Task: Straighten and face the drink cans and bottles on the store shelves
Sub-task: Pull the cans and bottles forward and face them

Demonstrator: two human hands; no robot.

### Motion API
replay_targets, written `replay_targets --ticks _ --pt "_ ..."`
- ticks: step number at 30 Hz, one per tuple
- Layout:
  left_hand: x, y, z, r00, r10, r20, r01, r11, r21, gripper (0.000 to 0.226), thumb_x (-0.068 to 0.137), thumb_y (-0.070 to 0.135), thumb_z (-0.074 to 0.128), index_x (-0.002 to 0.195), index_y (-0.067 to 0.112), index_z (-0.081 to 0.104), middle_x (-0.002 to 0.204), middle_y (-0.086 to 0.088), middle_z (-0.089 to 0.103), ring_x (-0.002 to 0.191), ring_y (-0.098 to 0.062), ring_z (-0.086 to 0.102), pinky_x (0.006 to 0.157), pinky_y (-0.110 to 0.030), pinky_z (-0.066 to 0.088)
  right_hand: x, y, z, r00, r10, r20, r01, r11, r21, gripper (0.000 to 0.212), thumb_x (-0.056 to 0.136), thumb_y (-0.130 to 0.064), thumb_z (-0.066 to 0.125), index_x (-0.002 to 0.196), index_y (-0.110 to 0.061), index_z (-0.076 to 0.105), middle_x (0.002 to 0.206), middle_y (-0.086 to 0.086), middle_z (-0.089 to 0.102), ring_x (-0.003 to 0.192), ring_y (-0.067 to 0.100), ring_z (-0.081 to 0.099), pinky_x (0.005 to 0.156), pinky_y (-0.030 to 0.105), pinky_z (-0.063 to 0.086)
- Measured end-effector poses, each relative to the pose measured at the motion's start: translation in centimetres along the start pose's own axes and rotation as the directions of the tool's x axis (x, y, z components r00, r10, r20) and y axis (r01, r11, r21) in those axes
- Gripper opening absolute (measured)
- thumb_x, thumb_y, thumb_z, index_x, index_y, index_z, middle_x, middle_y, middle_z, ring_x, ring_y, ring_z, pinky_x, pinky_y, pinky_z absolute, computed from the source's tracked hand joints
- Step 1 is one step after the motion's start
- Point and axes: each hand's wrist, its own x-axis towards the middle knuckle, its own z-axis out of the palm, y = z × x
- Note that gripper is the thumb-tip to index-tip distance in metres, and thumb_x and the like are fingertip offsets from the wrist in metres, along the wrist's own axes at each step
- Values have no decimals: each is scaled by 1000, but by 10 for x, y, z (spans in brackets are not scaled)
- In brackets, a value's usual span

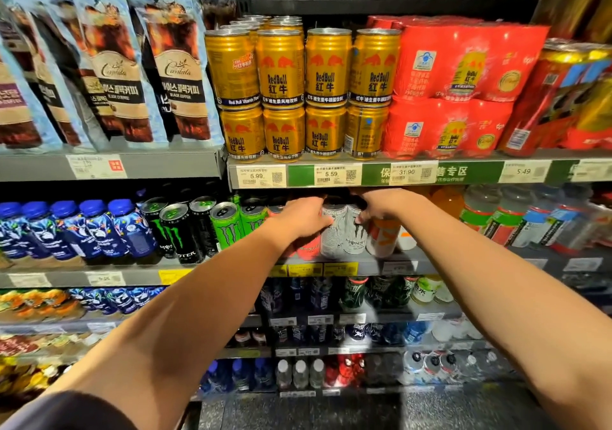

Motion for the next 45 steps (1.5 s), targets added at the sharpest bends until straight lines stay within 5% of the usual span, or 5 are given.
replay_targets --ticks 5,9,15,20,45 --pt "-7 26 21 970 122 -209 -124 992 2 61 88 44 62 139 17 47 122 -9 61 117 -30 54 99 -44 40 -28 21 34 896 -95 -434 -3 975 -221 61 85 -53 64 133 -18 50 119 8 63 109 30 57 88 40 43" --pt "-15 60 43 944 230 -238 -265 955 -130 66 89 31 64 147 12 40 142 -10 47 134 -27 39 113 -36 23 -55 53 80 708 31 -706 112 982 155 61 88 -25 65 142 -5 44 136 18 46 132 35 38 110 43 31" --pt "-24 117 82 947 32 -321 -162 908 -387 63 89 17 64 147 8 39 149 -8 39 137 -21 38 111 -21 22 -65 89 92 657 357 -664 156 797 583 63 90 -14 64 144 0 35 144 16 37 134 30 40 111 38 34" --pt "-15 146 86 902 -205 -380 -30 848 -529 65 91 21 65 148 14 36 146 1 37 87 -9 58 86 -25 45 -51 112 71 753 289 -592 117 826 551 47 90 -20 64 128 -1 43 129 13 47 114 29 52 85 30 39" --pt "9 158 79 767 -403 -499 185 884 -429 63 68 42 86 119 11 64 107 -3 55 105 -22 56 89 -38 48 -39 139 68 814 64 -577 247 861 444 68 74 -38 83 124 -7 48 117 13 59 106 30 57 75 33 44"
